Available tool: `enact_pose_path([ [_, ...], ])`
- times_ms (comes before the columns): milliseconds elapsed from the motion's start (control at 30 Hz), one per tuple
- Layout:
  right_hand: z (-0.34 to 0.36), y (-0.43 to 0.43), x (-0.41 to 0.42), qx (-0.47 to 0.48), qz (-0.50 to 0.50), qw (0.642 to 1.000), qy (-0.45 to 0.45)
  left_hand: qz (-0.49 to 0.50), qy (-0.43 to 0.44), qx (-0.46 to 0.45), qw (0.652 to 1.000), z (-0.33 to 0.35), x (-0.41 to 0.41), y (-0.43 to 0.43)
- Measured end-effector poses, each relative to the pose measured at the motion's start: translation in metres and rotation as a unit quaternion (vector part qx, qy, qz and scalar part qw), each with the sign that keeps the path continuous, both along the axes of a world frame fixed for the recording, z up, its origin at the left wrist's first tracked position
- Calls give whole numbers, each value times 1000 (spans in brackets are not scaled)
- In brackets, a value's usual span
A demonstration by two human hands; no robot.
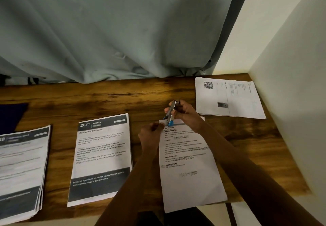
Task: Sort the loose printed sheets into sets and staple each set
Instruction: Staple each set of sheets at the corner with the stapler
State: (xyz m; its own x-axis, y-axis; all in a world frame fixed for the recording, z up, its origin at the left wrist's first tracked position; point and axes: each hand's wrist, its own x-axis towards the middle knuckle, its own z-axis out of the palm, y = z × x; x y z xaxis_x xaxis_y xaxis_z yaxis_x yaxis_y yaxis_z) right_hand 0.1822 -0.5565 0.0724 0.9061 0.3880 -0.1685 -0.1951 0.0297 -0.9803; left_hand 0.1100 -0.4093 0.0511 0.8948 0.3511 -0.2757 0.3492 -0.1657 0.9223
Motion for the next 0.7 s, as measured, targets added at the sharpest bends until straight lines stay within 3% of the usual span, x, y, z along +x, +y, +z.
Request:
enact_pose_path([
  [167,-1,0,0,-40,12,999,-9,-28,-26,40,998,-1,1,0],
  [700,2,3,5,-22,12,1000,18,-16,-48,11,999,1,0,0],
])
